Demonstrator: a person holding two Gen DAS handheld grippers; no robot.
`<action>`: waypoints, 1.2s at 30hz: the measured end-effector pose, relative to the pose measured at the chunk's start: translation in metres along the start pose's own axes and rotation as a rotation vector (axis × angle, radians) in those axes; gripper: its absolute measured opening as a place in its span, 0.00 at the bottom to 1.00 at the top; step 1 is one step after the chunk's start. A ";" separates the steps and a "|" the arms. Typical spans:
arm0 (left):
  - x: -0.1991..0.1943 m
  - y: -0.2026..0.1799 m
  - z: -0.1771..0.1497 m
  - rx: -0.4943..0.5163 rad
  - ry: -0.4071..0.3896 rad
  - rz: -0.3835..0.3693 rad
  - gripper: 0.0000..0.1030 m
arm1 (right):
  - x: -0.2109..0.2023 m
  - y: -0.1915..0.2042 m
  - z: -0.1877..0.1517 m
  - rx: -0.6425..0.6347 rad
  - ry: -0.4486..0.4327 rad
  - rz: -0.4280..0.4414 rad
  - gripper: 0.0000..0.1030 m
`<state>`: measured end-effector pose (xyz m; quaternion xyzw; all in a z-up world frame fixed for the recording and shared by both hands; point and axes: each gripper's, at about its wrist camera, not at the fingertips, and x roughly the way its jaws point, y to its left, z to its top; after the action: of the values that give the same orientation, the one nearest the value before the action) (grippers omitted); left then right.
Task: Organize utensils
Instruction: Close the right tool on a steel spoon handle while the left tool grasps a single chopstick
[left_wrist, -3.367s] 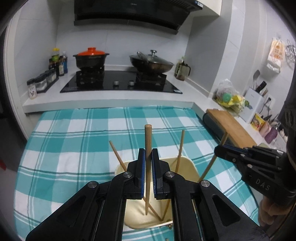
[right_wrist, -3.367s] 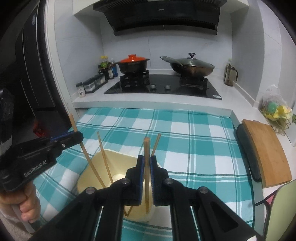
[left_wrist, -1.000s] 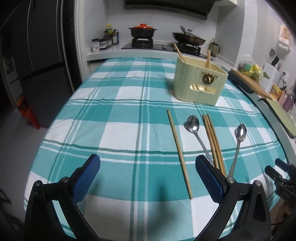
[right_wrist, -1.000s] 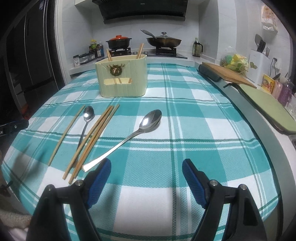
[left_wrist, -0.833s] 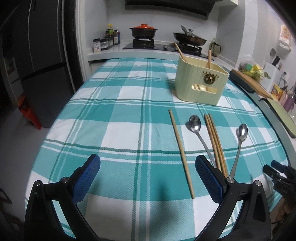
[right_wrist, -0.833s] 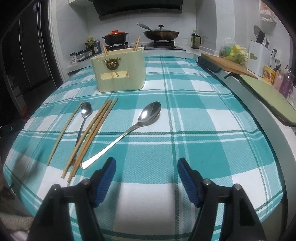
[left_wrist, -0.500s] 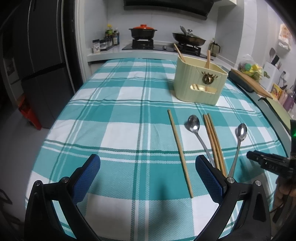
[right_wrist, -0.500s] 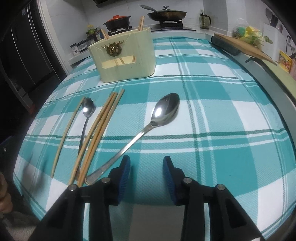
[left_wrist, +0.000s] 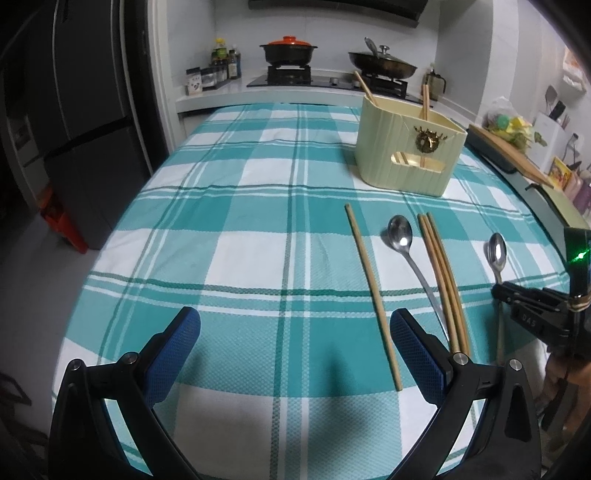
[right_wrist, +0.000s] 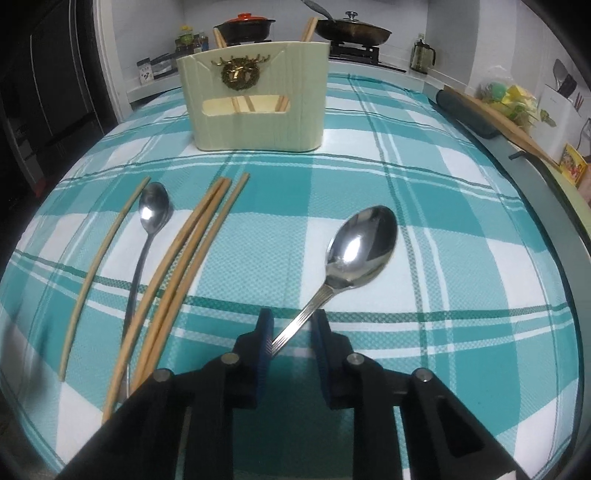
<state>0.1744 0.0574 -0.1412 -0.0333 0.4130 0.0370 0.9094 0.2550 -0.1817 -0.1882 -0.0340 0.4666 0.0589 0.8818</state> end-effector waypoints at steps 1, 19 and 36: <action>0.003 0.000 0.000 -0.005 0.010 -0.004 0.99 | -0.001 -0.006 -0.001 0.007 0.002 -0.007 0.15; 0.017 0.002 0.005 0.003 0.042 -0.011 0.99 | -0.026 -0.046 -0.022 0.080 0.015 0.031 0.44; 0.103 -0.038 0.035 0.099 0.137 -0.037 0.99 | -0.022 -0.057 -0.001 0.005 0.001 0.075 0.53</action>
<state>0.2711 0.0272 -0.1946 0.0014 0.4749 -0.0026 0.8801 0.2499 -0.2395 -0.1699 -0.0143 0.4680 0.0910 0.8789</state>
